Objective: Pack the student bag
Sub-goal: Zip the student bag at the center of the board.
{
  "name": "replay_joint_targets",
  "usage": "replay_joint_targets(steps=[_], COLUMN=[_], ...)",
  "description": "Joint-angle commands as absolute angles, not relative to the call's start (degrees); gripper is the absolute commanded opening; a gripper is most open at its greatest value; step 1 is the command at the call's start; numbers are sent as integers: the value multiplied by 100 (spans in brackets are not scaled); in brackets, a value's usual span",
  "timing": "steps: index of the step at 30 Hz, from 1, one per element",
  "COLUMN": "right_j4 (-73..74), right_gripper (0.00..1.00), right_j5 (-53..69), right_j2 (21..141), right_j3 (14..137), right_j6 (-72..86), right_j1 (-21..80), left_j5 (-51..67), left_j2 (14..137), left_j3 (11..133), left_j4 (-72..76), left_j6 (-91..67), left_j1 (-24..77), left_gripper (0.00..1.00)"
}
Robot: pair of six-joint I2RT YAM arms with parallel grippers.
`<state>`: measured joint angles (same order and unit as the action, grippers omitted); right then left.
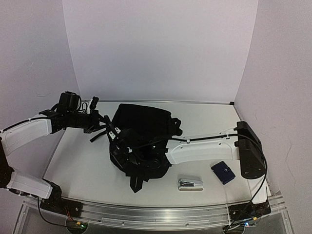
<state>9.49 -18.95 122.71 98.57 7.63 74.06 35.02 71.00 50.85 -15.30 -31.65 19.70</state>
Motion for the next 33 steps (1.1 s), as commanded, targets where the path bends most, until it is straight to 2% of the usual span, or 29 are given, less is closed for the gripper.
replay_joint_targets(steps=[1, 11, 26, 30, 31, 32, 33], right_j4=[888, 777, 693, 694, 694, 696, 705], right_gripper=[0, 0, 0, 0, 14, 40, 57], right_j5=[-1897, -1597, -629, -763, -937, -1161, -1461], right_j2=[11585, 10762, 9957, 9879, 9860, 9840, 9824], right_j3=[9359, 8292, 7629, 7540, 7552, 7586, 7617], right_j6=[945, 1378, 1714, 1877, 1952, 2057, 2214], right_j1=[7499, 7748, 7970, 7993, 7990, 7993, 7991], left_j5=[3454, 3997, 3887, 4061, 4138, 4296, 4474], left_j2=[7172, 7698, 8040, 8073, 8058, 8014, 7959], left_j3=[5318, 5461, 5241, 5191, 5163, 5107, 5002], left_j4=[-644, -189, 60, 274, 302, 361, 490], left_j6=[-3410, -3549, -3572, -3635, -3631, -3625, -3626], left_j1=[1752, 1324, 1140, 1143, 1143, 1138, 1141], left_gripper=[0, 0, 0, 0, 0, 0, 0])
